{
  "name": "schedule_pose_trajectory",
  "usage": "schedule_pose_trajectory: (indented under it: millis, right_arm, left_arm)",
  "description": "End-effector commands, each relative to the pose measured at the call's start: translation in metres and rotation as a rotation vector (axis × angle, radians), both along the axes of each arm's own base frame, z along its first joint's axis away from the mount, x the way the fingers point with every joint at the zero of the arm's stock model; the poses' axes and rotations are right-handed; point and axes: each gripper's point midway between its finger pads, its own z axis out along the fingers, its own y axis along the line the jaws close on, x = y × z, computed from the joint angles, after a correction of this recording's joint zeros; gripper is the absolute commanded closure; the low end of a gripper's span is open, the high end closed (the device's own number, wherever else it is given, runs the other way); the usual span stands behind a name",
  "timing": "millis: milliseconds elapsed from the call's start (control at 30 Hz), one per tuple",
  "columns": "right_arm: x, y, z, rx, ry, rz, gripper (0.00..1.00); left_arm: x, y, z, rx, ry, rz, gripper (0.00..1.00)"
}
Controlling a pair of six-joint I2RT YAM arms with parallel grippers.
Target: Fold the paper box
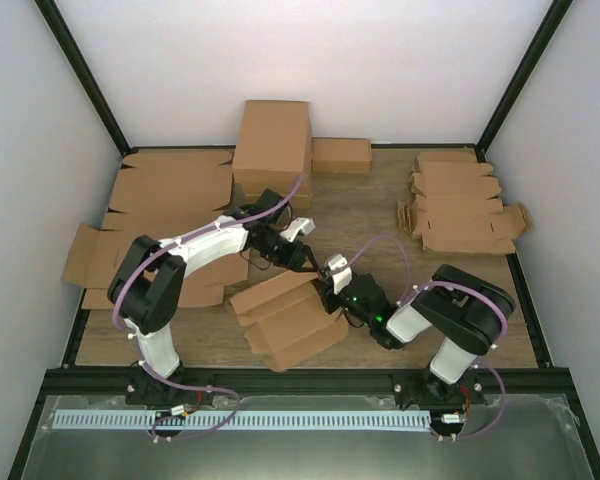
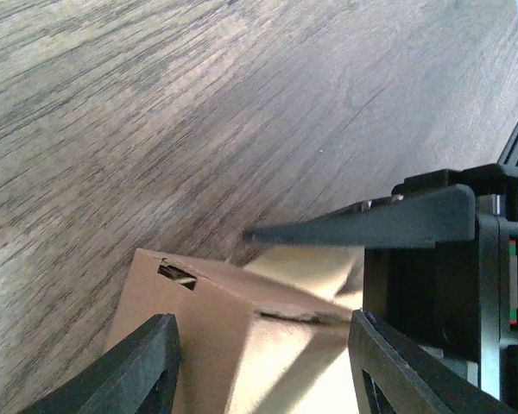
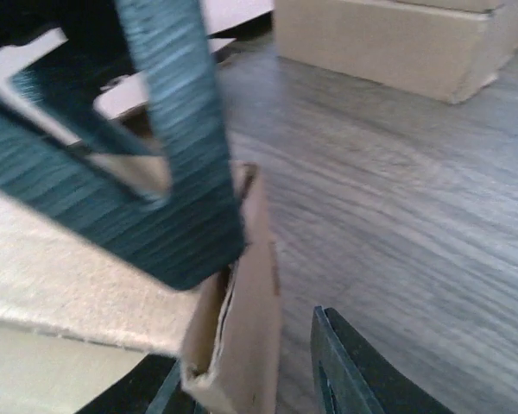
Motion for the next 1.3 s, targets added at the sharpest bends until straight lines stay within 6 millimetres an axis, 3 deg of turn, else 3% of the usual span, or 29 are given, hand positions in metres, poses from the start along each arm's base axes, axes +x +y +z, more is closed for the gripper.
schedule_pose_trajectory:
  millis: [0,333,533,733,967,1100,1200,1267]
  right_arm:
    - [0.029,-0.009,0.017,0.019,-0.081,-0.213,0.68]
    - [0.036,-0.004,0.002,-0.024,-0.092,-0.297,0.79]
    - [0.041,-0.014,-0.002,-0.02,-0.081,-0.365,0.99]
    - [0.041,-0.014,-0.003,-0.034,-0.081,-0.371,0.98]
    - [0.029,-0.012,-0.007,-0.024,-0.066,-0.301,0.75]
    - [0.023,-0.015,-0.013,-0.026,-0.06,-0.28,0.69]
    - [0.02,-0.015,-0.016,-0.033,-0.062,-0.262,0.68]
    - [0.021,-0.014,-0.016,-0.038,-0.068,-0.26,0.73]
  left_arm:
    - [0.0,0.003,0.01,-0.037,-0.004,0.007,0.44]
    - [-0.002,0.004,0.005,-0.061,0.018,0.031,0.43]
    - [-0.003,0.005,0.001,-0.061,0.025,0.042,0.44]
    - [-0.003,0.007,-0.001,-0.056,0.027,0.049,0.44]
    - [0.004,0.013,0.004,-0.046,0.006,0.078,0.44]
    - [0.003,0.015,0.004,-0.042,0.005,0.082,0.43]
    - [0.003,0.015,0.003,-0.042,0.002,0.081,0.44]
    - [0.002,0.015,0.003,-0.047,0.006,0.077,0.43]
